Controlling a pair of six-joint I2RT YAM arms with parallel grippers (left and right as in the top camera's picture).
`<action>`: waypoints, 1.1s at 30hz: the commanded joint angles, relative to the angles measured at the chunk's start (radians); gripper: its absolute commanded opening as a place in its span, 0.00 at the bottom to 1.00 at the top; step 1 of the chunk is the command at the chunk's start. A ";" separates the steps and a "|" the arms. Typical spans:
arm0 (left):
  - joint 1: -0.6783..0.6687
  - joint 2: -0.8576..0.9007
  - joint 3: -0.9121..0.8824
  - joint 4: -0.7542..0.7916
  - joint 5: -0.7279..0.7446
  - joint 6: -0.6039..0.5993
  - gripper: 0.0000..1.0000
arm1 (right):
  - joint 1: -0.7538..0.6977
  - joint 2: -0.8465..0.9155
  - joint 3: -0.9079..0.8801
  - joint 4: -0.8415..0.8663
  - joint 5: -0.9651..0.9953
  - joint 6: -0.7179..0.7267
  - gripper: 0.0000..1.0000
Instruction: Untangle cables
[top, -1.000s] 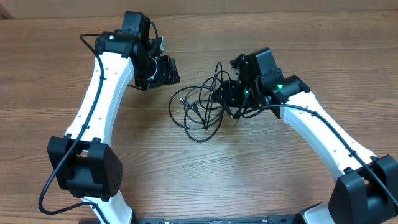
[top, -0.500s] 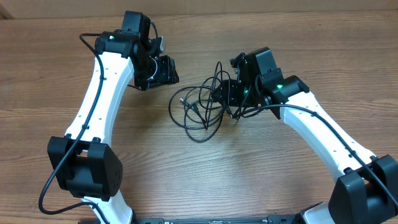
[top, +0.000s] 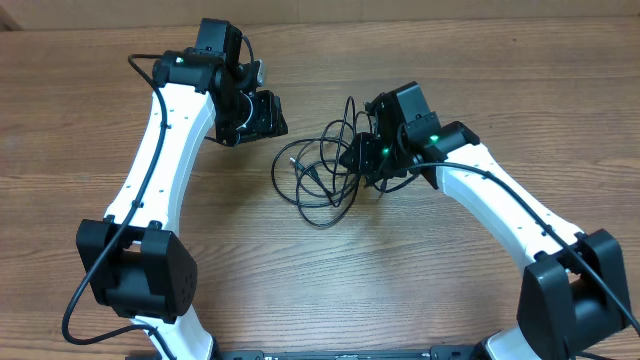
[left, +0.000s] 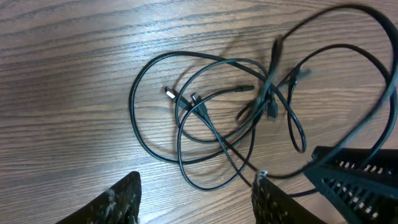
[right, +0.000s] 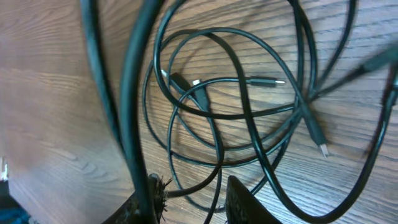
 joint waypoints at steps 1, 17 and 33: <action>-0.010 -0.014 0.020 -0.001 -0.009 -0.003 0.57 | 0.003 0.002 -0.005 0.004 0.036 0.016 0.30; -0.102 -0.014 0.019 0.016 0.058 0.150 0.48 | 0.002 -0.136 0.321 -0.359 0.181 -0.193 0.04; -0.159 -0.014 0.019 0.135 0.367 0.301 0.61 | 0.002 -0.180 1.039 -0.807 0.204 -0.183 0.04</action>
